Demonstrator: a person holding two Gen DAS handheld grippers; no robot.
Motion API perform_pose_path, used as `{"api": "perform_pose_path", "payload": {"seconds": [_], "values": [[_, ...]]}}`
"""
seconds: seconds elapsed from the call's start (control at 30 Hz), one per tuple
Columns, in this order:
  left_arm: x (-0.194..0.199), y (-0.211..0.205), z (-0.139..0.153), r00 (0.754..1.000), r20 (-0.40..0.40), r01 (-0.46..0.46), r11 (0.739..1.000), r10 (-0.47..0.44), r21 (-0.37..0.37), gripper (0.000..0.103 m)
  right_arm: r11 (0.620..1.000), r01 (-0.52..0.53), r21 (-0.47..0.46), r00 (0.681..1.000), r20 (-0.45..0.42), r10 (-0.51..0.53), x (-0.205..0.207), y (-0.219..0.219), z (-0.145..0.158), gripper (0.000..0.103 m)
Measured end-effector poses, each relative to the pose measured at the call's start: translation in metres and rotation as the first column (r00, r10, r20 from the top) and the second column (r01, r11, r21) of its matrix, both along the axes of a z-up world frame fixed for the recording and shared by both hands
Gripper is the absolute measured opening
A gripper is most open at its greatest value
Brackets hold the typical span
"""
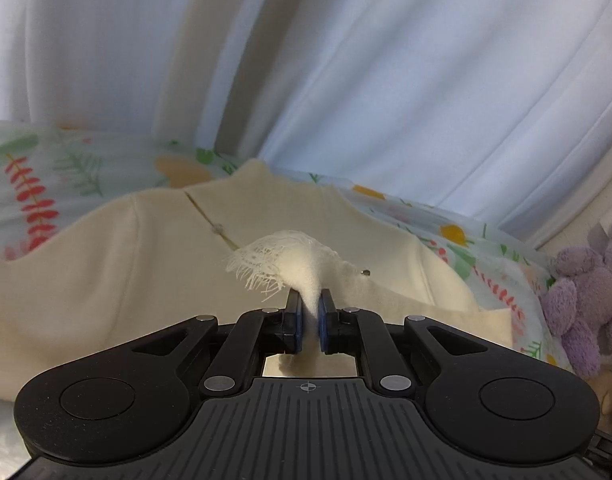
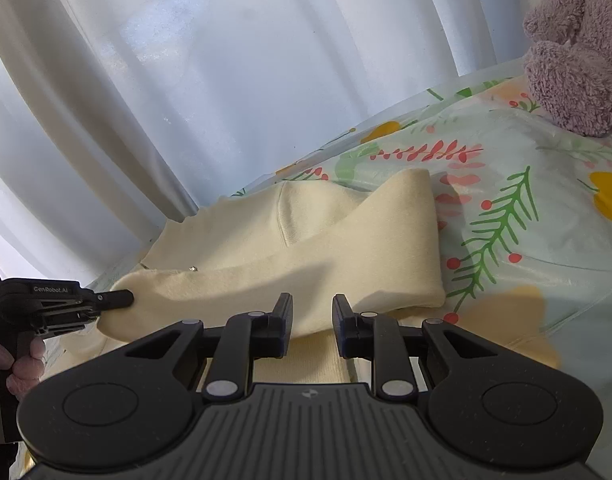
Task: Fold small clothes
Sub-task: 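Grasp the cuff with the left tool while the right tool releases it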
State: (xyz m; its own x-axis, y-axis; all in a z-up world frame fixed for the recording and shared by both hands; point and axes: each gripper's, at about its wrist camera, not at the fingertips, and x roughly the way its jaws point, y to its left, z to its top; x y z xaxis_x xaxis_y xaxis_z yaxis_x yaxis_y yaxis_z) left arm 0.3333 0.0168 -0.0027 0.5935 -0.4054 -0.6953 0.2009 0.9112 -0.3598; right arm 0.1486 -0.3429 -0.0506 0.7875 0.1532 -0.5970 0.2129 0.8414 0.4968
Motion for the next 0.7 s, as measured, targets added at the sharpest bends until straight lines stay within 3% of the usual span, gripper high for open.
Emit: {"api": "perform_pose_path", "payload": {"seconds": [0.17,0.3,0.5,0.6,0.7], "values": [[0.022,0.044,-0.016,0.99,-0.066,-0.12,0.99,0.125,0.076,0.01,0.997,-0.025,0.066,0.999,-0.024,0.027,0.017,0.001,-0.011,0.022],[0.023,0.057,-0.037,0.981,-0.137,-0.131,0.99,0.136,0.048,0.01,0.988,-0.012,0.153,0.999,-0.048,0.019,0.033,-0.002,-0.023,0.023],[0.023,0.052,-0.044,0.982,-0.145,-0.12,0.992,0.125,0.044,0.01,0.94,0.097,0.326,0.995,-0.069,-0.079,0.046,-0.018,-0.042,0.023],[0.025,0.049,-0.039,0.984,-0.128,-0.118,0.992,0.123,0.051,0.01,0.943,0.118,0.312,0.993,-0.067,-0.102,0.053,-0.018,-0.042,0.02],[0.027,0.045,-0.034,0.987,-0.101,-0.12,0.991,0.126,0.059,0.01,0.961,0.115,0.251,0.993,-0.057,-0.103,0.063,-0.014,-0.038,0.007]]}}
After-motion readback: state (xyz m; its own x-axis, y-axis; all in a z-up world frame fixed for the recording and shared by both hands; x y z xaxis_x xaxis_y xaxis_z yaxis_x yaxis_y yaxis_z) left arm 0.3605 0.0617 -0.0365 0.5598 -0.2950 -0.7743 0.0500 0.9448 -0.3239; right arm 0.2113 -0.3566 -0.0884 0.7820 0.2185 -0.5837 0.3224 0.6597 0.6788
